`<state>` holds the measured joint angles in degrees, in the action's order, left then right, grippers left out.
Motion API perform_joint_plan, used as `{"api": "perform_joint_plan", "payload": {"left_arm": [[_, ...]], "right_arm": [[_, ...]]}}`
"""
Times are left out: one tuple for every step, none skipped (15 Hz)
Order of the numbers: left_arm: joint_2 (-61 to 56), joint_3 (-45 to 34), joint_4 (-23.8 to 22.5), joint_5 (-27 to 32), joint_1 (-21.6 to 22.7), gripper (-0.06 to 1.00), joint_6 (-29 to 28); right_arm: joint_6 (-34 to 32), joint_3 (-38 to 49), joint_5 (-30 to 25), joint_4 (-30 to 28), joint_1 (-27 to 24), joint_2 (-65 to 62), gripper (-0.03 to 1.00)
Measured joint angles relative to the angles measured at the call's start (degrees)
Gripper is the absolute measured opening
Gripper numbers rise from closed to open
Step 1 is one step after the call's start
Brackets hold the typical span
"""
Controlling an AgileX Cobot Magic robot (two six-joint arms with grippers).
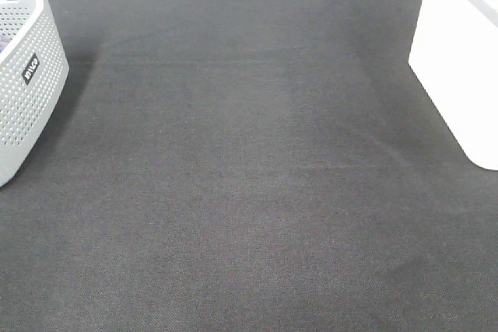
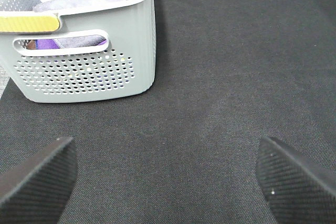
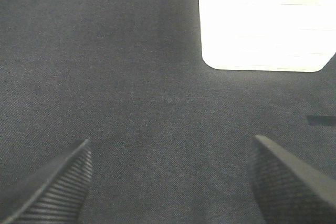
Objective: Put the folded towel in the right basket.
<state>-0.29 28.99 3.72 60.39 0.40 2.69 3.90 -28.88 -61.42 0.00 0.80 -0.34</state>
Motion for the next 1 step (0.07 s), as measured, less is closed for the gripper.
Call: {"api": "perform_joint_plan", "payload": {"left_arm": [[0.0, 0.0, 0.0, 0.0, 0.0, 0.87, 0.0]], "right_arm": [[0.0, 0.0, 0.0, 0.0, 0.0, 0.0, 0.77]]}}
